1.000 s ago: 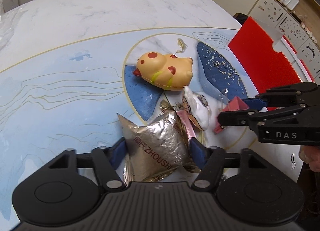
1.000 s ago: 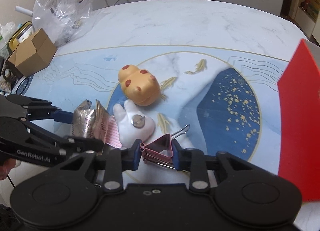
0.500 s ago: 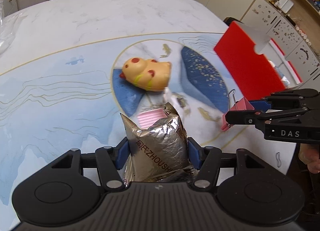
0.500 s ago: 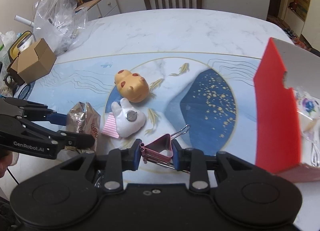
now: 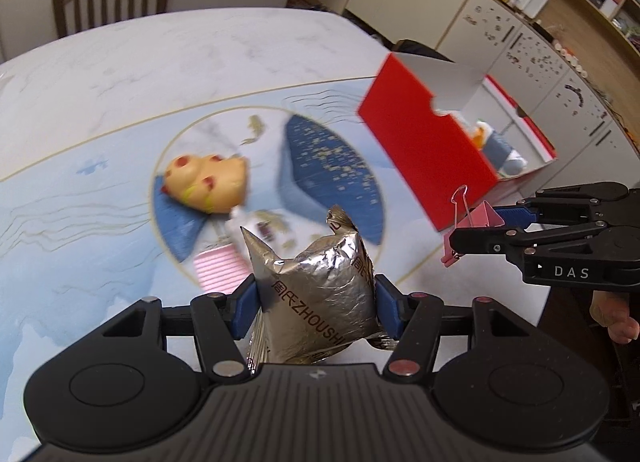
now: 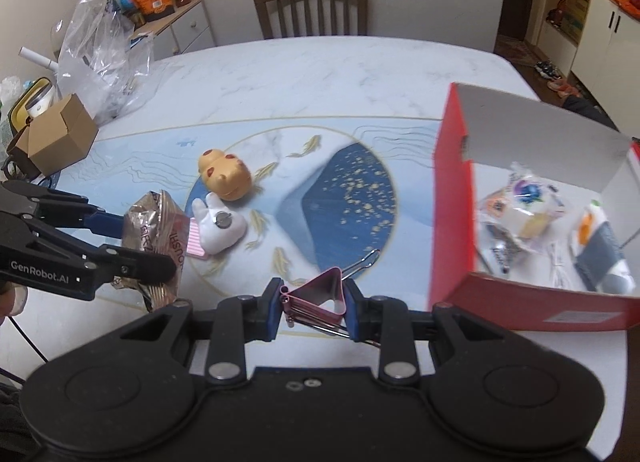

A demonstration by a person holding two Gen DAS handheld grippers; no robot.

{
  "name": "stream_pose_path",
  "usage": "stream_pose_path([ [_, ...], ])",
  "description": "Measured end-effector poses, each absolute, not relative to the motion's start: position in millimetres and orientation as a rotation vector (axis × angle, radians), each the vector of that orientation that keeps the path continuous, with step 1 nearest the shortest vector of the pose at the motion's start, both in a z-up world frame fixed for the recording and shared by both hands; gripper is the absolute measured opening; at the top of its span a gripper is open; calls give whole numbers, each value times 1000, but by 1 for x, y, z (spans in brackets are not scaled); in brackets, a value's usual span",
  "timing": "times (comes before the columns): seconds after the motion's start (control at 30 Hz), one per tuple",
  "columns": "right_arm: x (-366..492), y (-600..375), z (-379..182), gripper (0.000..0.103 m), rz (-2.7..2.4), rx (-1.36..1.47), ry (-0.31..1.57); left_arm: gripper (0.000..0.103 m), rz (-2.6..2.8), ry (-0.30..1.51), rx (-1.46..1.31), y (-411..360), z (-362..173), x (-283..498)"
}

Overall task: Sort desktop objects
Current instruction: 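Lift and carry the silver packet and pink clip over the shoebox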

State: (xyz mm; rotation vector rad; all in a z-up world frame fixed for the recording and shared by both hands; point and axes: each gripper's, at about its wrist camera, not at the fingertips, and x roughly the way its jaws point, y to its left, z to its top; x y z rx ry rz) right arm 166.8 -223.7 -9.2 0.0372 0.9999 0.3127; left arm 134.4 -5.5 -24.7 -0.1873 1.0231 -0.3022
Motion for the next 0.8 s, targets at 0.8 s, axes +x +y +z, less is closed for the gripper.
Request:
stream_pose_path([
  [0.8, 171, -338, 30, 29, 275, 37, 878, 59, -388, 917, -96, -125, 22, 185],
])
